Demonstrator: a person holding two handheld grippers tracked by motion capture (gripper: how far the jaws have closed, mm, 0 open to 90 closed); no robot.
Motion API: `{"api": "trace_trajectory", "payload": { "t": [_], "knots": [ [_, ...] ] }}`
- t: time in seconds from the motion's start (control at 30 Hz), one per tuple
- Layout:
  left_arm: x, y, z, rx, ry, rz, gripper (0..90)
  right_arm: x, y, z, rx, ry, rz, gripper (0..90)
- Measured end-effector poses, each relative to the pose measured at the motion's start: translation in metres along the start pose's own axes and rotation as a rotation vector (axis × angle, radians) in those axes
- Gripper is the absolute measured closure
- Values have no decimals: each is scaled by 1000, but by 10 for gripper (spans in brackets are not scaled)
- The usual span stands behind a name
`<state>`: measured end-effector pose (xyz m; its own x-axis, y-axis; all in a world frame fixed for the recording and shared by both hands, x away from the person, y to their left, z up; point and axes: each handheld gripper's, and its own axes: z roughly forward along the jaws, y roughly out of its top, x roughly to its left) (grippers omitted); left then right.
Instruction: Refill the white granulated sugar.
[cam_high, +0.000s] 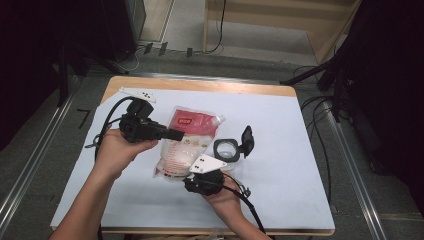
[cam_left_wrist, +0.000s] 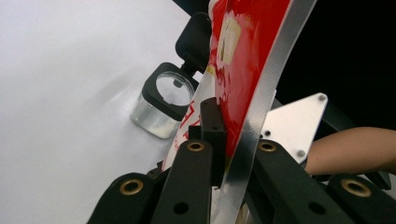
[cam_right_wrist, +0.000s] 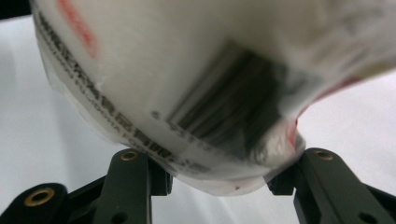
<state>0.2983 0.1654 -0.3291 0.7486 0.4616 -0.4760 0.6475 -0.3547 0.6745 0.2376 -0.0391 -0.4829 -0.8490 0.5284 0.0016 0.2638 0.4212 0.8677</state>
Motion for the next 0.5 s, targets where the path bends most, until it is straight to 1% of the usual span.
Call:
{"api": "trace_trajectory", "payload": {
  "t": [0.03,0.13,0.2,0.3,0.4,0.43,0.5],
  "knots": [
    [0,0,1,7,5,6,900,2,0,0,4,-3,-14,534],
    [1,0,3,0,-2,2,900,6,2,0,15,-1,-41,534],
    [2,-1,3,-3,4,12,900,7,3,1,24,20,-37,533],
    [2,-1,5,-19,13,26,899,8,4,1,33,33,-29,534],
    [3,-2,7,-23,2,44,897,8,5,0,41,44,-16,534],
    [2,-2,7,-24,0,45,894,9,5,0,42,48,-14,533],
    [1,-2,9,-28,4,71,893,10,6,0,42,60,-15,533]
  ]
}}
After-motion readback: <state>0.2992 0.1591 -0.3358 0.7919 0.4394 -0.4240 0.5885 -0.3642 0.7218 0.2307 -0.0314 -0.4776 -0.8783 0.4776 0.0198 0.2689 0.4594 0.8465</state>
